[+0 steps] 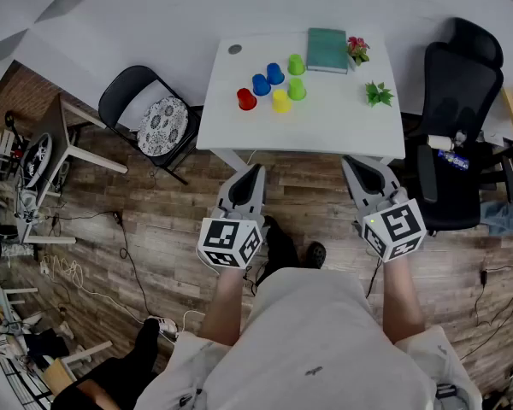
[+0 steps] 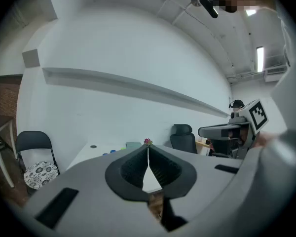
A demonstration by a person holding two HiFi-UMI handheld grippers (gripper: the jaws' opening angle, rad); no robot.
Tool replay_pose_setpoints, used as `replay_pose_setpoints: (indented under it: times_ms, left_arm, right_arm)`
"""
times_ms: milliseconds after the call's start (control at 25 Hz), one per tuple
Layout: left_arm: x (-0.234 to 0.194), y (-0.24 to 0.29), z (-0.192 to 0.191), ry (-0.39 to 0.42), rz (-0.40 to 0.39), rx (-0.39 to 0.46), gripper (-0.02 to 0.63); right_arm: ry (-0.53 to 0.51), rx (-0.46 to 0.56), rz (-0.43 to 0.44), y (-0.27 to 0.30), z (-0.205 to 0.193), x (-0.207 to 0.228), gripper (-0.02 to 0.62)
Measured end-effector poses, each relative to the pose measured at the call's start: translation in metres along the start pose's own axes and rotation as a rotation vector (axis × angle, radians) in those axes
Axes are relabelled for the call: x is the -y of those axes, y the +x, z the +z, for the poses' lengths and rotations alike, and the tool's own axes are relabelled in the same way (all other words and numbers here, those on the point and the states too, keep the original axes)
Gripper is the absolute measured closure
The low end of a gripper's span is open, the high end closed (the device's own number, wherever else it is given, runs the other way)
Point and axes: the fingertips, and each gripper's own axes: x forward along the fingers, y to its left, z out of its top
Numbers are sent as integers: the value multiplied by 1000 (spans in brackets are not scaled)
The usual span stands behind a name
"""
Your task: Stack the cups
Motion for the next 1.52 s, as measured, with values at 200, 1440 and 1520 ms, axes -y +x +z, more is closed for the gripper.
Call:
replay_pose_setpoints:
  times_ms: [200,1440,1520]
  left_arm:
    - [9,-5,2,9,-13,3,581]
    - [-30,21,1,50,-87,-46,488]
    - [-37,28,2,53,-95,-50,478]
  right_arm:
    - [-29,14,1,-9,2,-4,592]
    - [40,-28,2,47,2,-6,457]
    - [37,-33,2,57,3,-4,433]
